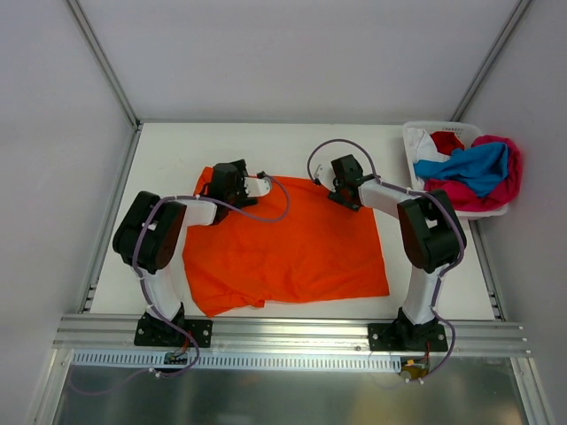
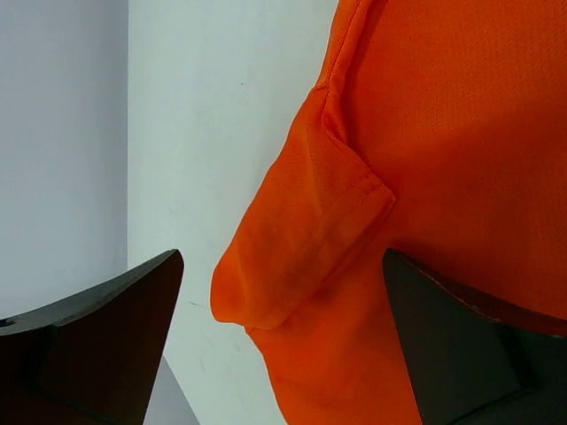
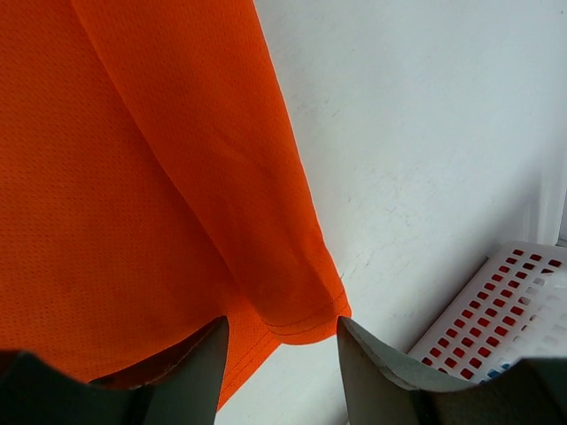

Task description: Fold and stack the t-shirts

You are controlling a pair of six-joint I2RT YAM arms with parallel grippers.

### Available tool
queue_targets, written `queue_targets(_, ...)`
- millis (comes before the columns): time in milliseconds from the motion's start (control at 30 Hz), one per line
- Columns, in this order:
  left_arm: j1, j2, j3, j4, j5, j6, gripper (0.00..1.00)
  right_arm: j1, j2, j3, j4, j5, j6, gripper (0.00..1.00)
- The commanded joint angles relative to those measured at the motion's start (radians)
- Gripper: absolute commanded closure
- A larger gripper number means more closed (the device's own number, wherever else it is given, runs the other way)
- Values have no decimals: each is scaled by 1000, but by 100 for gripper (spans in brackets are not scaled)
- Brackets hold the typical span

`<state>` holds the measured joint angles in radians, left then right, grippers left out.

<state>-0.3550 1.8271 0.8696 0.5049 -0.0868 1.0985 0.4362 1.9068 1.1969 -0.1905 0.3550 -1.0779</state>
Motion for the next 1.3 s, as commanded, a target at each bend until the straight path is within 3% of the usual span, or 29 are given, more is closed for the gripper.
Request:
queue_targets(0,-12,34,31,-22,1,57,3,-1,-25,6,11,13,9,44)
queue_targets(233,-15,80,45,70,-67,96,7,-1,-37,-6,11,10,12,44)
queue_targets(833,-30,-109,72,-40,15,20,4,-1,-29,-14,19,6,24,44)
queue_targets(1267,-41,44,166,-81,-5,69,9,-2,-32,-19,20,10,21,44)
